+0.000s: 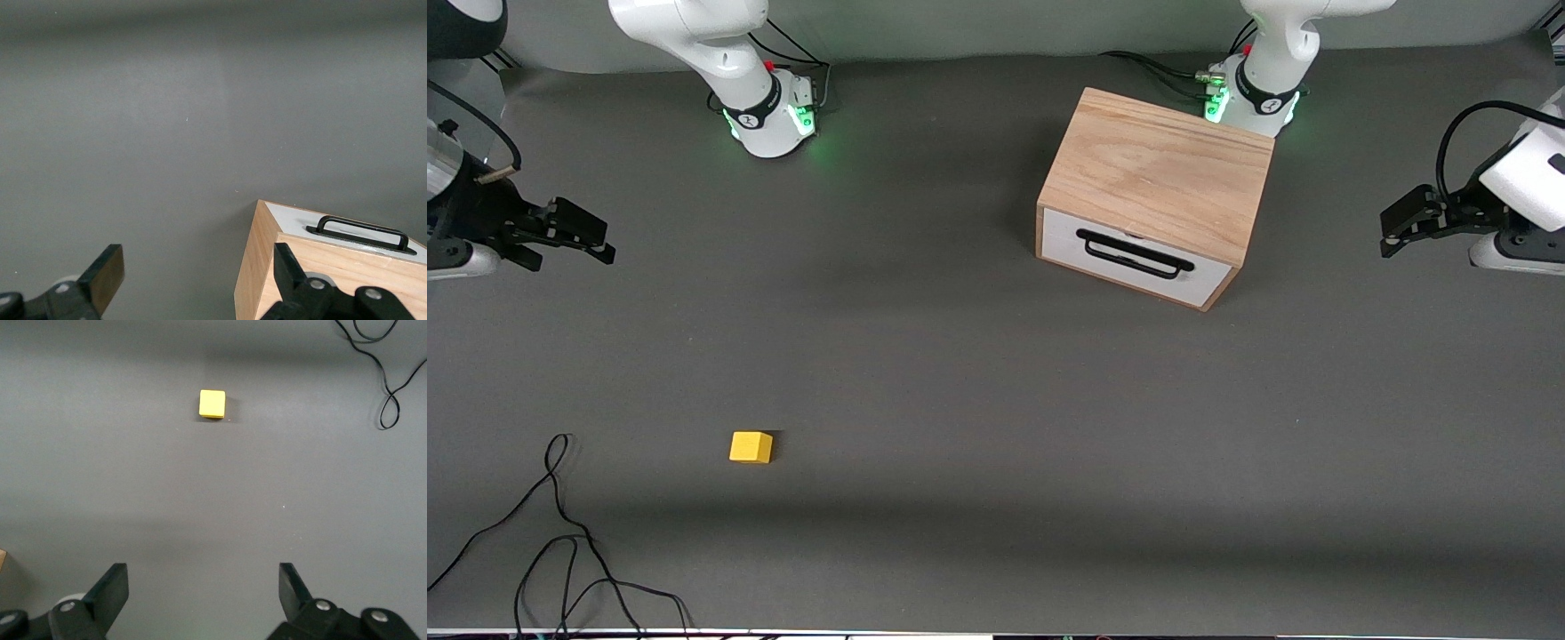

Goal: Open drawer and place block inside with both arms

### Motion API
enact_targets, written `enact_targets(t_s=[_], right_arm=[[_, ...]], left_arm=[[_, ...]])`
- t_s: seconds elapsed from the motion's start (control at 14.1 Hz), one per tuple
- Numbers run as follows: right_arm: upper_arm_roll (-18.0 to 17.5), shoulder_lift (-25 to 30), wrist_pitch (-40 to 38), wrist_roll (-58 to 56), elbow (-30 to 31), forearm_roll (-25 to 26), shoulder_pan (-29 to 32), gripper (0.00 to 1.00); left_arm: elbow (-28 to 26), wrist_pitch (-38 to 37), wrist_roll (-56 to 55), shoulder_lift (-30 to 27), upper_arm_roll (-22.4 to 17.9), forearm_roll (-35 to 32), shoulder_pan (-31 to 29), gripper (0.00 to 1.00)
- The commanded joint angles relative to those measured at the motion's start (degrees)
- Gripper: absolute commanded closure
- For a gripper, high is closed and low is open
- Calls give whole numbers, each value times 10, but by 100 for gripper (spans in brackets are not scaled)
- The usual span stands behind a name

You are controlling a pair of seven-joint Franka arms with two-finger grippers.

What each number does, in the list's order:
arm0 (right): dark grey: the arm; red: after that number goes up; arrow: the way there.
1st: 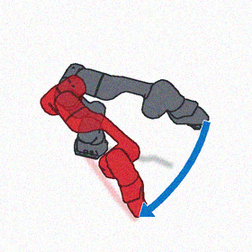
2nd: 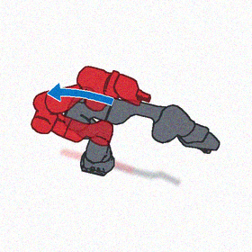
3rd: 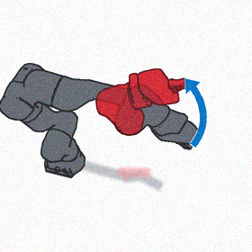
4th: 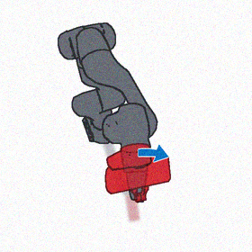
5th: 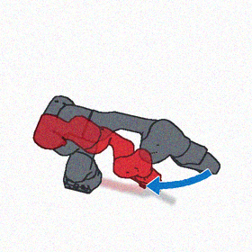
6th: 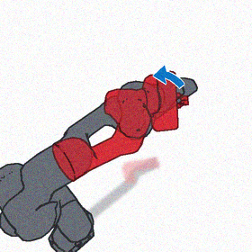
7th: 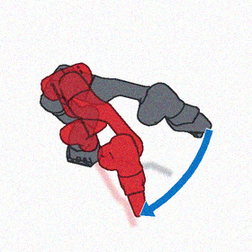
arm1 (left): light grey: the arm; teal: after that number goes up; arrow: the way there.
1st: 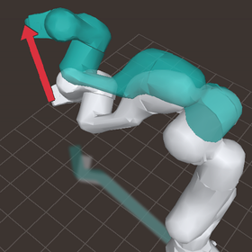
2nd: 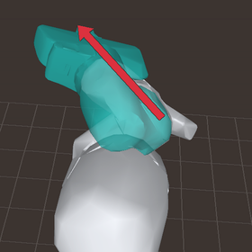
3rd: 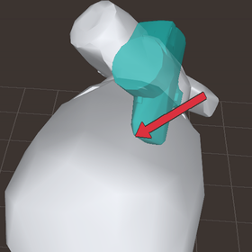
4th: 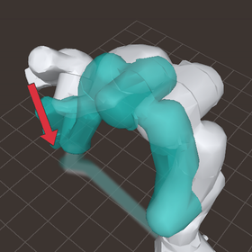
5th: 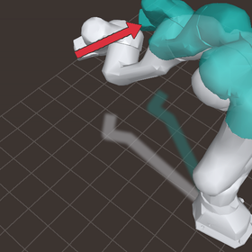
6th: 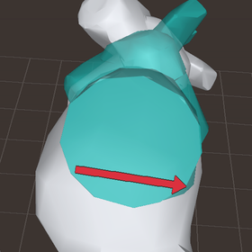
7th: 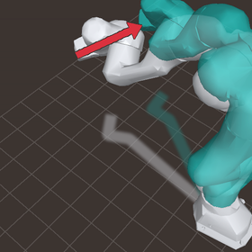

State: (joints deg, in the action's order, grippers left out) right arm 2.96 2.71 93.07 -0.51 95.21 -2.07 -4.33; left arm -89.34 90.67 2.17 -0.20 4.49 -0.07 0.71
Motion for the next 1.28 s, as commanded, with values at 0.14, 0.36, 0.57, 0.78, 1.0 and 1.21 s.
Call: enact_targets(t_s=[0.14,0.36,0.57,0.78,1.0,1.21], right_arm=[[5,-26,-3,10,-16,0,-5,0],[3,-29,2,10,-18,-3,-4,0],[3,-30,6,9,-18,-3,-4,0],[3,-33,9,10,-18,-3,-4,0],[3,-34,9,11,-17,-3,-4,0],[3,-38,15,11,-17,-3,-4,0]], left_arm=[[-14,2,-7,-17,-3,2,4,0],[-14,1,-8,-17,-3,2,3,0],[-14,1,-8,-17,-3,2,3,0],[-14,0,-7,-17,-3,2,3,0],[-14,0,-8,-17,-3,2,3,0],[-14,0,-7,-17,-3,2,3,0]])
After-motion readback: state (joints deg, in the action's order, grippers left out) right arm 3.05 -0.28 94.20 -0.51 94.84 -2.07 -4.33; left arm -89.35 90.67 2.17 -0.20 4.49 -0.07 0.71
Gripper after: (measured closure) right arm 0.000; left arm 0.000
